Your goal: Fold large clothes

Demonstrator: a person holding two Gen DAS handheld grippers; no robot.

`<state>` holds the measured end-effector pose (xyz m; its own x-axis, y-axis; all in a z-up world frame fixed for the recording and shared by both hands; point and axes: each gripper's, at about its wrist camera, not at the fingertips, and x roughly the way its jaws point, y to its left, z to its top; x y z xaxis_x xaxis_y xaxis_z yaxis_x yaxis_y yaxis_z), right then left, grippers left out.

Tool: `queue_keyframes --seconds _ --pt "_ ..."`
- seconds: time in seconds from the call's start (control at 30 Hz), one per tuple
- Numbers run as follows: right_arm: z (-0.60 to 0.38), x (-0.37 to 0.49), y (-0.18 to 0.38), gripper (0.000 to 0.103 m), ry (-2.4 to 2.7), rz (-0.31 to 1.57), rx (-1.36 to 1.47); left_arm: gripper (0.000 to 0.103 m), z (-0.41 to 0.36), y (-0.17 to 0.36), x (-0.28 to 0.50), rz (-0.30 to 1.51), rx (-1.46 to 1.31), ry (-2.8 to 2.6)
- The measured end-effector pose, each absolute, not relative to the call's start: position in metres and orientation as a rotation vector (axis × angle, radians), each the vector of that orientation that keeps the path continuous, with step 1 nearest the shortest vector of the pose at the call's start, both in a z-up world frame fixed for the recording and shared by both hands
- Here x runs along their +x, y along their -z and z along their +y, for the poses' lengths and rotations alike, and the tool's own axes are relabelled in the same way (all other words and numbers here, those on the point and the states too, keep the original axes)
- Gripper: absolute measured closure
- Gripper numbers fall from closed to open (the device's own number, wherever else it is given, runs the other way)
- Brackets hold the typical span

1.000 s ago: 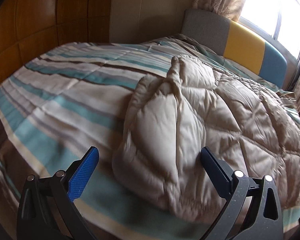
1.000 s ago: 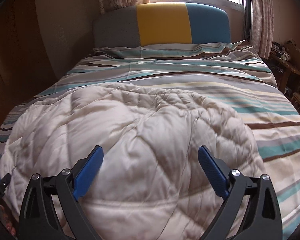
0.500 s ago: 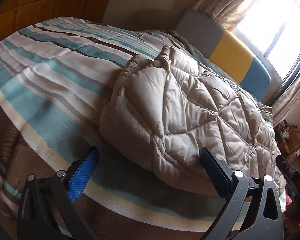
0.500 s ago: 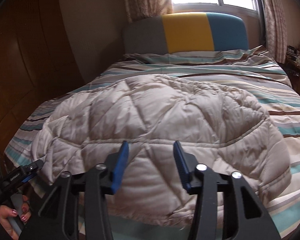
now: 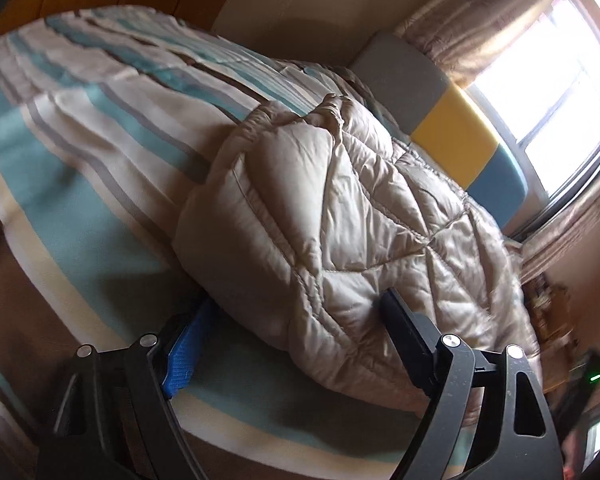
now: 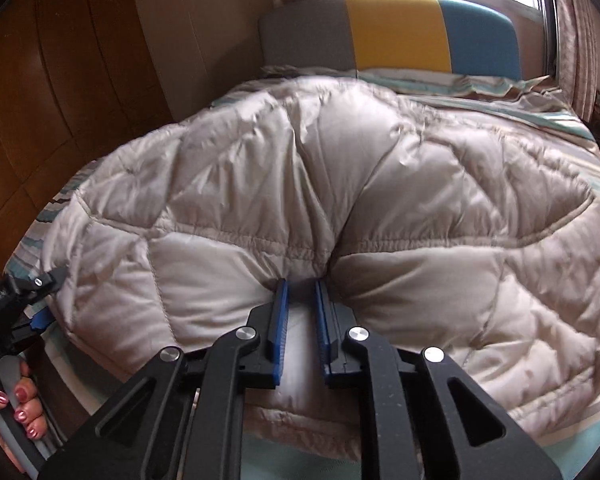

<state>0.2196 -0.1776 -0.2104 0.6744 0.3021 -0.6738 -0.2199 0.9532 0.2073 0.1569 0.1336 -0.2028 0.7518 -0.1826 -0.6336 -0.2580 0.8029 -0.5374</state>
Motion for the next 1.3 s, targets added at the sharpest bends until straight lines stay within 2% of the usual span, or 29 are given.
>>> queue_keyframes --seconds 0.3,0.43,0.5,0.57,0.6,0.63,0.7,0.87,1.3 --pt "-0.173 0.221 0.214 0.092 -0.278 0.778 0.074 0.018 0.13 0.205 0.176 0.691 -0.758 -0.084" --pt "-0.169 0.218 0.214 0.092 -0.279 0.772 0.075 0.024 0.137 0.208 0.183 0.669 -0.84 -0.128" --pt "-0.17 0.218 0.215 0.092 -0.284 0.771 0.083 0.034 0.139 0.21 0.185 0.659 -0.871 -0.138" --pt "-0.171 0.216 0.215 0.092 -0.287 0.769 0.088 0.039 0.142 0.213 0.186 0.649 -0.909 -0.139" --pt "-0.172 0.216 0.215 0.092 -0.288 0.769 0.09 0.049 0.143 0.214 0.187 0.645 -0.925 -0.134" --pt "-0.173 0.216 0.215 0.092 -0.289 0.768 0.092 0.052 0.143 0.215 0.188 0.646 -0.941 -0.123" --pt "-0.176 0.216 0.215 0.092 -0.293 0.768 0.097 0.064 0.145 0.214 0.188 0.638 -0.967 -0.101" --pt "-0.178 0.216 0.214 0.092 -0.299 0.77 0.114 0.076 0.135 0.194 0.186 0.614 -0.889 -0.098" --pt "-0.187 0.219 0.214 0.092 -0.309 0.783 0.157 0.08 0.059 0.109 0.171 0.429 -0.478 0.075"
